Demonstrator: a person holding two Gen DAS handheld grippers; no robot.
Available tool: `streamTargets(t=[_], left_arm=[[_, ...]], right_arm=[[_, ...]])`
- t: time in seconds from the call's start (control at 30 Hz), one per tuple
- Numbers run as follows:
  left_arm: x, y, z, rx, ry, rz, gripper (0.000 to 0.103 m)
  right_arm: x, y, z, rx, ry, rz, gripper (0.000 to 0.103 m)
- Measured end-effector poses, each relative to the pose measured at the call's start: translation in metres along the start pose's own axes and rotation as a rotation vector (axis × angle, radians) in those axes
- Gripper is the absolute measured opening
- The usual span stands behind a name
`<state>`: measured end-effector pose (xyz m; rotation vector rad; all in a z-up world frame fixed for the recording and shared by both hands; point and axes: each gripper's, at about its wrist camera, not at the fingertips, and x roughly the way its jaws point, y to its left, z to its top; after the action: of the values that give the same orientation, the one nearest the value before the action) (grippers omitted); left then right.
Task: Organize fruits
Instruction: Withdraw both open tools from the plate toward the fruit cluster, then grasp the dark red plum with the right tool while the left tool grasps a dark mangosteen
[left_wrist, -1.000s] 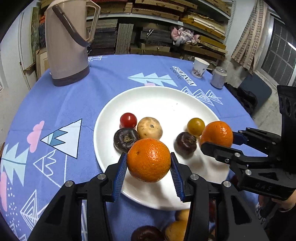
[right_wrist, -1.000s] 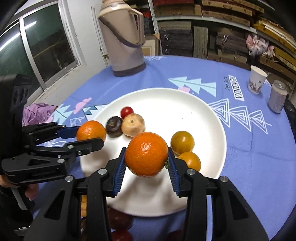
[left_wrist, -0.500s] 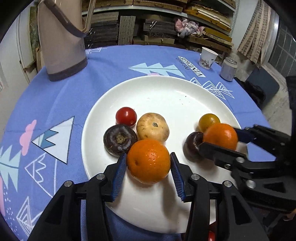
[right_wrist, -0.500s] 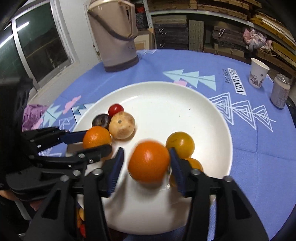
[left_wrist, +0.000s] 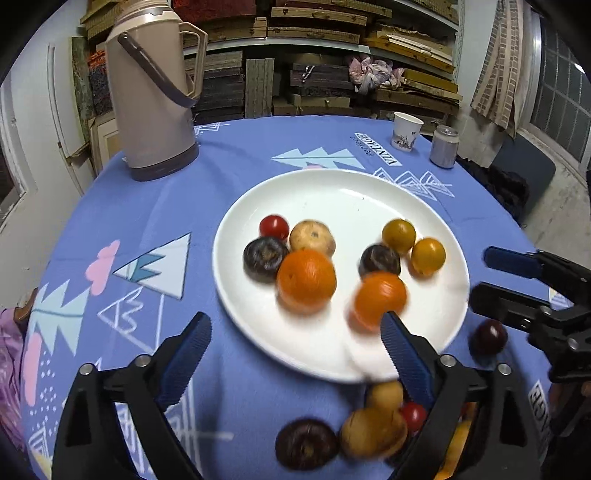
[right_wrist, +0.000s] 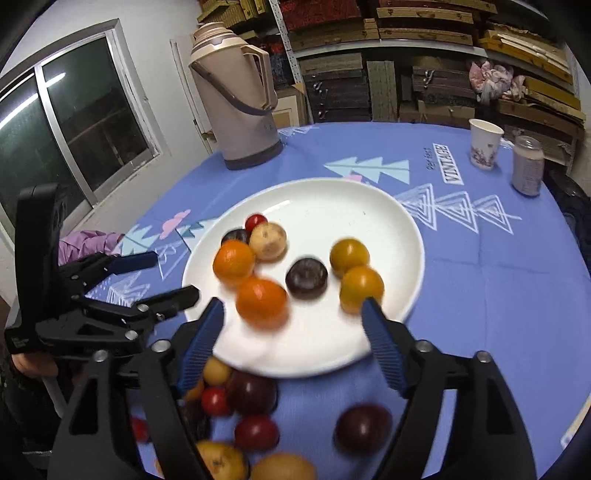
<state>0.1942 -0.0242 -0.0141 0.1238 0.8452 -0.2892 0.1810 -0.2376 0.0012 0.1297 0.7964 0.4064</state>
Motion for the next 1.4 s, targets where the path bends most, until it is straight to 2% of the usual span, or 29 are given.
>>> streamTargets(t=[0.23, 0.37, 0.43, 0.57, 0.77, 1.0, 1.03, 1.13, 1.23, 1.3, 1.37, 1.4], left_arm=[[-0.023, -0.001, -0.023, 0.011, 0.002, 0.018, 0.095], [-0.034, 0.001, -0.036, -0.011, 0.001, 0.009, 0.096], [-0.037, 0.002, -0.042, -0.026, 0.012, 0.008, 0.096], [-0.039, -0.002, -0.059, -0.026, 0.056, -0.007, 0.096], [-0.044, -0.001, -0.074, -0.02, 0.065, 0.006, 0.096], [-0.037, 0.002, -0.081, -0.023, 0.086, -0.002, 0.096], [-0.035, 0.002, -0.082, -0.028, 0.089, -0.007, 0.096], [-0.031, 0.002, -0.082, -0.029, 0.1, -0.011, 0.096], [-0.027, 0.002, -0.083, -0.029, 0.108, -0.011, 0.096], [-0.025, 0.004, -0.084, -0.033, 0.114, -0.014, 0.096], [-0.022, 0.006, -0.084, -0.043, 0.124, -0.018, 0.096], [-0.021, 0.007, -0.084, -0.047, 0.128, -0.019, 0.096]], right_arm=[[-0.031, 0.006, -0.031, -0.005, -0.019, -0.026, 0.094], [-0.045, 0.002, -0.044, 0.033, -0.027, -0.037, 0.098], [-0.049, -0.002, -0.049, 0.06, -0.02, -0.049, 0.098], [-0.05, -0.013, -0.062, 0.087, 0.041, -0.189, 0.098], [-0.055, -0.03, -0.082, 0.153, 0.041, -0.206, 0.098], [-0.035, -0.026, -0.084, 0.114, 0.074, -0.222, 0.097], [-0.031, -0.025, -0.083, 0.105, 0.076, -0.224, 0.094], [-0.013, -0.023, -0.079, 0.099, 0.117, -0.203, 0.067], [0.0, -0.024, -0.077, 0.102, 0.14, -0.21, 0.065], [0.007, -0.023, -0.075, 0.104, 0.151, -0.189, 0.056], [0.011, -0.022, -0.074, 0.098, 0.15, -0.204, 0.039], [0.012, -0.023, -0.074, 0.092, 0.148, -0.214, 0.038]])
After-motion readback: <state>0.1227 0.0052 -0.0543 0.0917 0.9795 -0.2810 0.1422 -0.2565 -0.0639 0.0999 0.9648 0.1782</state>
